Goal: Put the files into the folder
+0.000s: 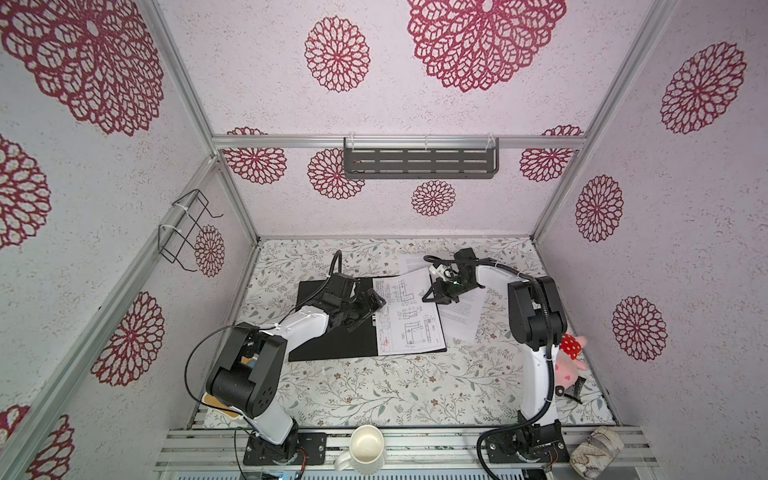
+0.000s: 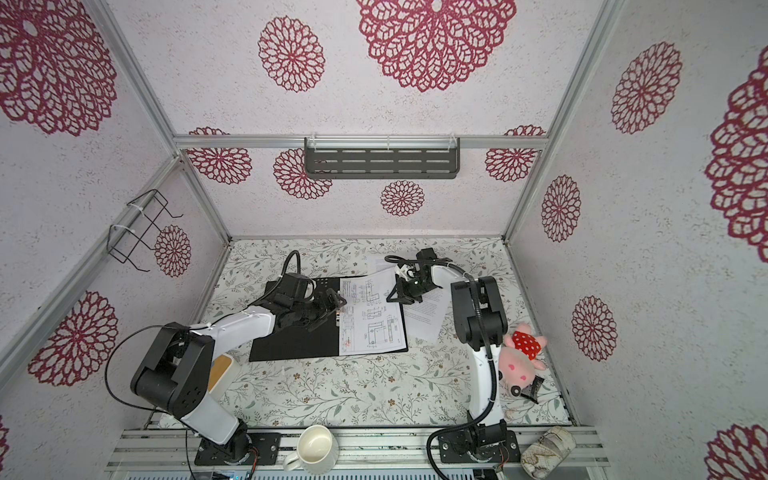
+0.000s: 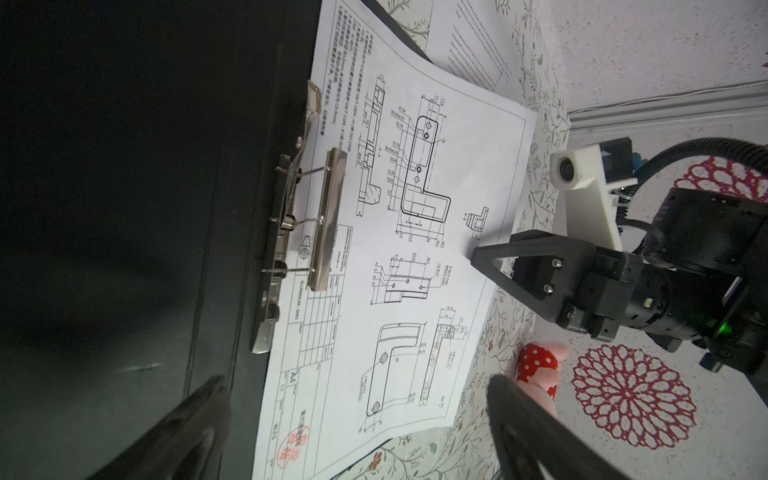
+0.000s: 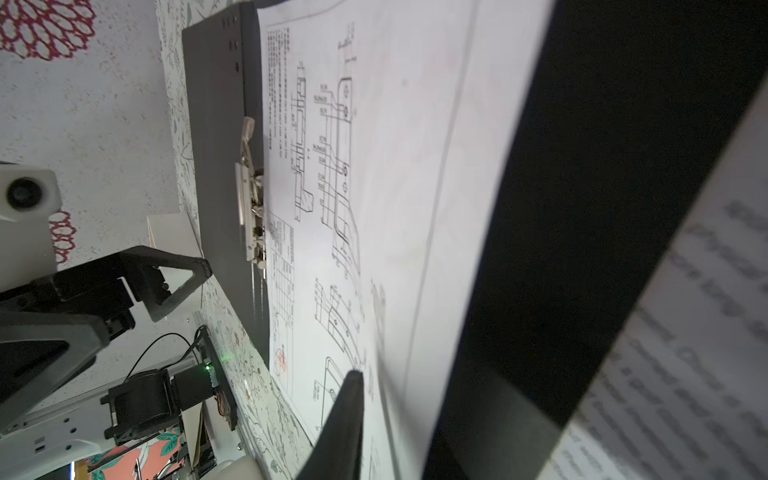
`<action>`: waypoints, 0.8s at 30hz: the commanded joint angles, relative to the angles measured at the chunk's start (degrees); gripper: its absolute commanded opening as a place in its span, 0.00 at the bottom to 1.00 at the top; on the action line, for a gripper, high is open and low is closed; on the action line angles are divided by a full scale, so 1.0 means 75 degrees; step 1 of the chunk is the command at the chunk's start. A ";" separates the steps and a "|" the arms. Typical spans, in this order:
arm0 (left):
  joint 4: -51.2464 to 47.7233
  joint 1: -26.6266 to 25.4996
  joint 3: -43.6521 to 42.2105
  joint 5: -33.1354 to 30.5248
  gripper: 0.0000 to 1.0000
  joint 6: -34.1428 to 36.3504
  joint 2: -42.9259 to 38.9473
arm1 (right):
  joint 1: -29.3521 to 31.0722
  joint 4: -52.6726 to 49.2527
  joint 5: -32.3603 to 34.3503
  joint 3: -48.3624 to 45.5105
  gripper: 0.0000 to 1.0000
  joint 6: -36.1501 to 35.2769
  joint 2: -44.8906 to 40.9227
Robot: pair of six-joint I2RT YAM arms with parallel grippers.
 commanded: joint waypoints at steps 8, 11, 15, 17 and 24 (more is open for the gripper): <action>-0.0251 -0.0146 0.0108 -0.0757 0.98 0.0061 -0.0257 | -0.0048 0.0140 0.0491 0.0082 0.44 0.0372 -0.0457; -0.0332 -0.0208 0.0146 -0.0925 0.98 0.0055 -0.0296 | -0.0089 0.0161 0.0787 0.0063 0.54 0.0545 -0.0587; -0.0560 -0.0371 0.0249 -0.1341 0.98 0.0104 -0.0367 | -0.0129 0.0333 0.1068 -0.0079 0.60 0.0767 -0.0869; -0.0648 -0.0473 0.0317 -0.1592 0.98 0.0125 -0.0412 | -0.0129 0.0497 0.1287 -0.0253 0.62 0.0871 -0.1063; -0.1085 -0.0938 0.0722 -0.2673 0.98 0.0263 -0.0468 | -0.0151 0.1168 0.1965 -0.1238 0.66 0.1265 -0.1839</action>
